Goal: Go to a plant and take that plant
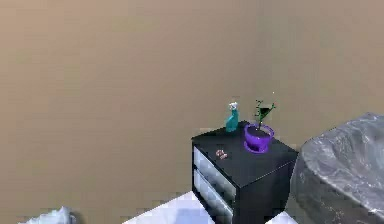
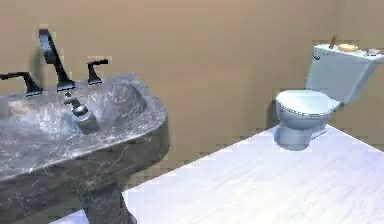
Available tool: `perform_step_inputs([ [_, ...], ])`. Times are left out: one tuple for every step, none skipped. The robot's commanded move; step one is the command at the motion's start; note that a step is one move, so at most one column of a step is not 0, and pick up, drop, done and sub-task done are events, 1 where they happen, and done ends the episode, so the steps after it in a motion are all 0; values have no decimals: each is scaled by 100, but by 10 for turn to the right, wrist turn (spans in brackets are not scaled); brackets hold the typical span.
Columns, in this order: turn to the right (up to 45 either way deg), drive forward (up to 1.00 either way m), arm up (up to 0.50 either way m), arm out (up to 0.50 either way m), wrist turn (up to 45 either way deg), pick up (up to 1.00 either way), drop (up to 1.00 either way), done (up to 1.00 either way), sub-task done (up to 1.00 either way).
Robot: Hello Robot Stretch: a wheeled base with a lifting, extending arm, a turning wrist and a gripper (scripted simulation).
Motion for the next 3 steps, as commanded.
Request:
perform_step_inputs([
  [-450, 0, 0, 0, 0, 0, 0, 0, 0],
  [-210, 0, 0, 0, 0, 0, 0, 0, 0],
  [450, 0, 0, 0, 0, 0, 0, 0, 0],
])
